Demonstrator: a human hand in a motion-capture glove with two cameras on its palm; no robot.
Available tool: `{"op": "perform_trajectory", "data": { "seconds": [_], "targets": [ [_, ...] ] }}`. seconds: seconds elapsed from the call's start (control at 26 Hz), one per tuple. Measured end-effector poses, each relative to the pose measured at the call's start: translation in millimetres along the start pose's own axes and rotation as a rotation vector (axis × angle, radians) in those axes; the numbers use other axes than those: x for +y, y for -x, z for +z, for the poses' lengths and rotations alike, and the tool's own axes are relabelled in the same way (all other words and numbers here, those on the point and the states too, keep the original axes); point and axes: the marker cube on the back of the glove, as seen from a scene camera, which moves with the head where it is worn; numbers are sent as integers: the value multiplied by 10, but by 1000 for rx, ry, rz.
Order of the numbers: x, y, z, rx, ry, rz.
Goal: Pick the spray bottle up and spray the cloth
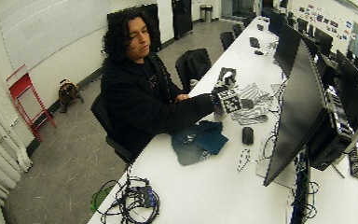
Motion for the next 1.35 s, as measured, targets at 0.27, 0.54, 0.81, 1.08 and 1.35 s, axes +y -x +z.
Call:
{"op": "perform_trajectory", "data": {
  "seconds": [0.27,0.54,0.81,1.08,1.35],
  "targets": [
    [328,-173,-547,377,-65,55],
    [1111,-7,-1131,833,75,102],
    [1781,323,-1408,1112,123,80],
    [2241,667,-1230,1195,184,73],
    [2370,841,-1048,1182,238,8]
  ]
}}
